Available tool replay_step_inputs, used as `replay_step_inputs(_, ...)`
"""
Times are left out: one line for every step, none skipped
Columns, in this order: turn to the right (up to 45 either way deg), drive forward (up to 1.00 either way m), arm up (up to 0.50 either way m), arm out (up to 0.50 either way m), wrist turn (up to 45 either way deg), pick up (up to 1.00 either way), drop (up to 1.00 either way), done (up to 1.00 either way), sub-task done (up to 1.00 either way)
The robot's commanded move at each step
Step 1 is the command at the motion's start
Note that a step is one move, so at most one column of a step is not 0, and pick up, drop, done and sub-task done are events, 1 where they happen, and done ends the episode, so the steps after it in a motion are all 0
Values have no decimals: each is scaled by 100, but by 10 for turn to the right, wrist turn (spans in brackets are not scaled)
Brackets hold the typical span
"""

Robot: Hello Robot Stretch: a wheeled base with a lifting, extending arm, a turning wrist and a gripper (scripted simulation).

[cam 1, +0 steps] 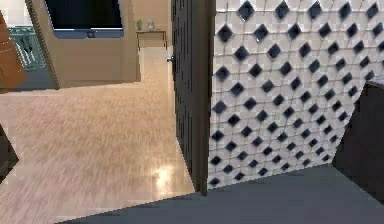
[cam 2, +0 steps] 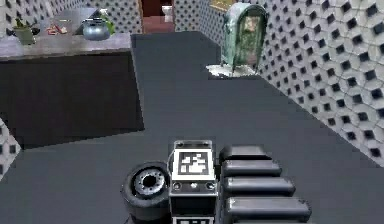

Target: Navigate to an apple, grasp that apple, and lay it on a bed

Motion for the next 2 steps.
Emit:
replay_step_inputs(-240,0,0,0,0,0,0,0,0)
replay_step_inputs(0,100,0,0,0,0,0,0,0)
